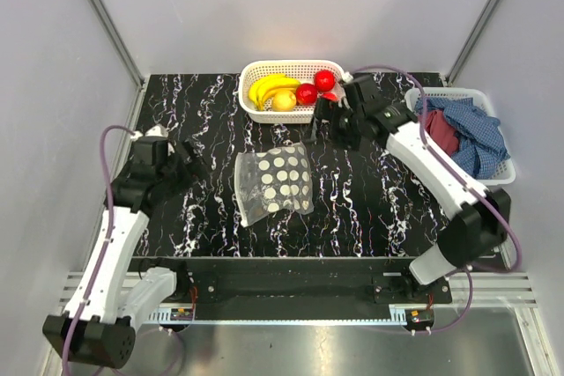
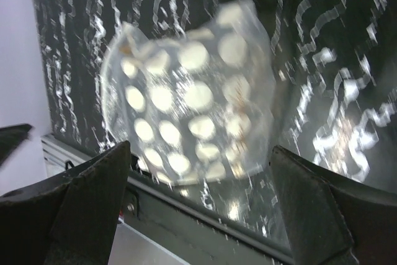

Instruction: Open the zip-top bag and remove the fake food

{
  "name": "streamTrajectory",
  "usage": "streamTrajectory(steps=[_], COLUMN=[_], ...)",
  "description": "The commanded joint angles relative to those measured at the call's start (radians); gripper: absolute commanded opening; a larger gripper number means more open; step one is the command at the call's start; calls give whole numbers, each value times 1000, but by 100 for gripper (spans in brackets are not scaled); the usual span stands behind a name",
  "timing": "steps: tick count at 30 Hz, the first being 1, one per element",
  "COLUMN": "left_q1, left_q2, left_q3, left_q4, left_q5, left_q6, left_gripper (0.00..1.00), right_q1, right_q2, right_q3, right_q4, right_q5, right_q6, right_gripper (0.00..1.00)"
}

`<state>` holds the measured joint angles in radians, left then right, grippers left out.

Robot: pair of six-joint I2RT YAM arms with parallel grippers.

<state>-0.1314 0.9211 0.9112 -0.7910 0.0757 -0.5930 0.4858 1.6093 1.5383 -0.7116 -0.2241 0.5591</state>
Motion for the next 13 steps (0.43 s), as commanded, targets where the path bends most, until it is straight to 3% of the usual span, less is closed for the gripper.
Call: streamTrajectory(steps=[1,3,7,13], left_q1=[-4,-16,-159,-456], left_q2=[-56,-91,-102,-210], left_q3=[100,97,37,-142], left_q4=[-174,-53,151,553], left_q5=[-173,-90,83,76], left_q6=[-128,-97,-128,-225], left_gripper=[99,99,99,99], right_q1=[11,11,10,11], right_q2=[-190,-270,-412,-724], right_q3=[-160,-225,-432,-709], right_q4=[-34,-31,-16,67], right_q5=[80,57,45,-46], right_q6=[53,71,110,191], right_gripper=[100,100,100,100])
